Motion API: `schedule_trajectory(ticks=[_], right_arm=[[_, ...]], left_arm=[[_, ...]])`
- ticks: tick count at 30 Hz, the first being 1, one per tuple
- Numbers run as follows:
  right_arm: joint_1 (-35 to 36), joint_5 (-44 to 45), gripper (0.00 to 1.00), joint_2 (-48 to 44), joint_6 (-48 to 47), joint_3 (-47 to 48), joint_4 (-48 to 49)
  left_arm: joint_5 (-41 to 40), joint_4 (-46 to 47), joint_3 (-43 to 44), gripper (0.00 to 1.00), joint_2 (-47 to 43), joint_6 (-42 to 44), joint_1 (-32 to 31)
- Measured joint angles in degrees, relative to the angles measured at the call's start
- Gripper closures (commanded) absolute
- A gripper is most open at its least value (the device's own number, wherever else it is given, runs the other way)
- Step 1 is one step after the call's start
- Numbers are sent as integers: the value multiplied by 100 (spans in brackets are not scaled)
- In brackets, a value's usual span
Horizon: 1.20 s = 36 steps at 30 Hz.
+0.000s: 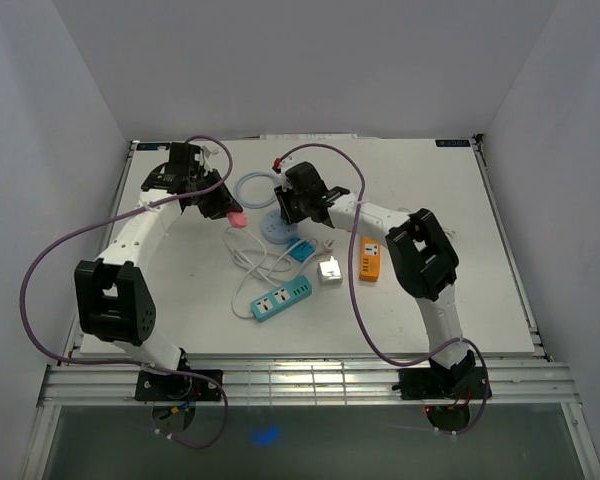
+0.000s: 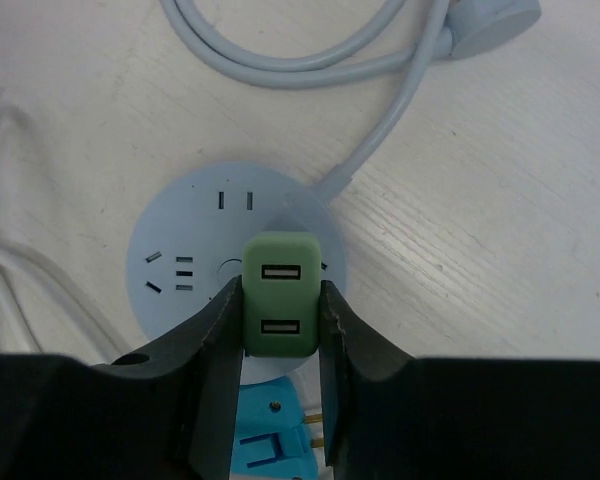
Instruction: Insert the plug
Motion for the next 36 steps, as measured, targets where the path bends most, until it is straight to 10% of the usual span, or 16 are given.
schedule_trajectory(ticks=[11,24,36], right_arm=[[243,1696,92,-155,1497,-223,-144],[337,1766,39,-273,2356,-256,-474],[-44,907,32,-1244,2118,-730,-282]], left_arm=[[70,-413,1137,100,1318,498,-389],[345,-933,2011,100,2334,1071,-487],[278,-1266,2389,100,2422,907,-640]])
